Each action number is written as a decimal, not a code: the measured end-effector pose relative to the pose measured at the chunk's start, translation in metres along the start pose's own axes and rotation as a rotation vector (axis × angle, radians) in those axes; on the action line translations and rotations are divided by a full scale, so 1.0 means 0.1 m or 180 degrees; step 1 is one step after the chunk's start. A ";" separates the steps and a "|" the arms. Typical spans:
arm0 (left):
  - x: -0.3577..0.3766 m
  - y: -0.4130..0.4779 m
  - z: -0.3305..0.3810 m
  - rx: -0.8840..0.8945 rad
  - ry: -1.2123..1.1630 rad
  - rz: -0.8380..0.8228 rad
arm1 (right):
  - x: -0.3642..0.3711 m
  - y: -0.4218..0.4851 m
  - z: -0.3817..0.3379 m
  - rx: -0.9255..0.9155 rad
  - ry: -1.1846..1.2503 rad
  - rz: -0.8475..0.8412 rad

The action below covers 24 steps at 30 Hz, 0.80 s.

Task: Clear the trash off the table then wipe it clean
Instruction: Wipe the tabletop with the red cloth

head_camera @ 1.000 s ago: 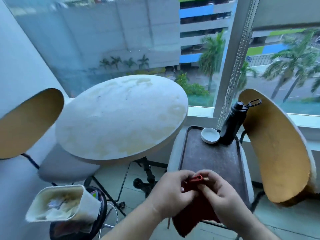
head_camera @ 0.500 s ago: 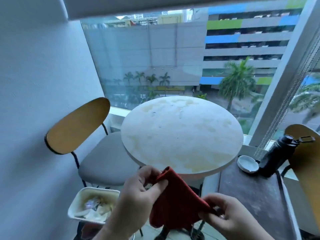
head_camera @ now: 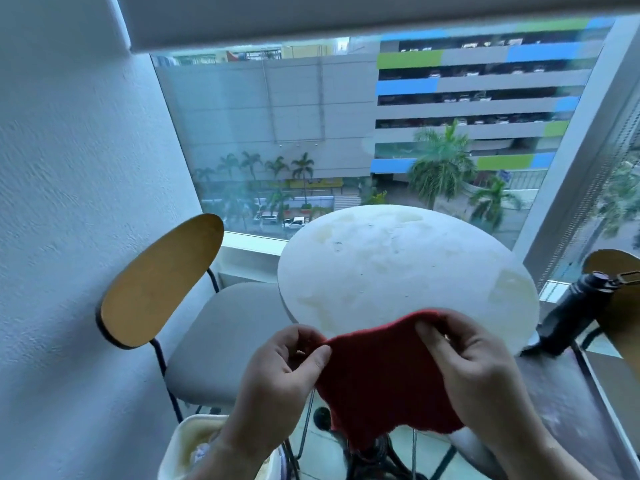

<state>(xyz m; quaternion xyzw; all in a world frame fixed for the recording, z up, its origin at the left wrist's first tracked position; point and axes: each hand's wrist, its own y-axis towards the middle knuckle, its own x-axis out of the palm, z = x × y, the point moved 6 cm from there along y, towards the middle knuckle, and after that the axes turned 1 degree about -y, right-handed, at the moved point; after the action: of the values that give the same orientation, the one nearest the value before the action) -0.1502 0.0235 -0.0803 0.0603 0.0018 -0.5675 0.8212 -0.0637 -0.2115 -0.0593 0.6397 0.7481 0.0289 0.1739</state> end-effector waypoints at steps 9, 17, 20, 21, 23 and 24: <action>0.12 0.32 -0.19 -0.0499 0.0808 -0.0773 | 0.44 0.78 -0.17 -0.0849 -0.1315 -0.0961; -0.13 0.58 -0.05 -0.0170 0.2802 0.0492 | 1.03 1.35 -0.11 -0.1140 -0.1930 -0.1459; -0.19 0.60 -0.01 0.0442 0.3138 0.0744 | 0.71 1.26 0.11 -0.0790 -0.2082 -0.1181; -0.17 0.62 0.02 0.0803 0.3094 0.0666 | 0.61 1.19 0.19 -0.0677 -0.2201 -0.1142; -0.03 0.67 0.06 0.1332 0.2921 0.0172 | 0.51 1.05 0.28 -0.0486 -0.2343 -0.1151; 0.05 0.71 0.05 0.1511 0.2931 -0.0126 | 0.51 1.00 0.32 -0.0424 -0.2346 -0.1142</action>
<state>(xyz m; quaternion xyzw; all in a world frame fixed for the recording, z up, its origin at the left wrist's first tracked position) -0.0821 0.0428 -0.0690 0.4883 0.2354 -0.4824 0.6881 0.0342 -0.1504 -0.0737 0.4541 0.7319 -0.1845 0.4733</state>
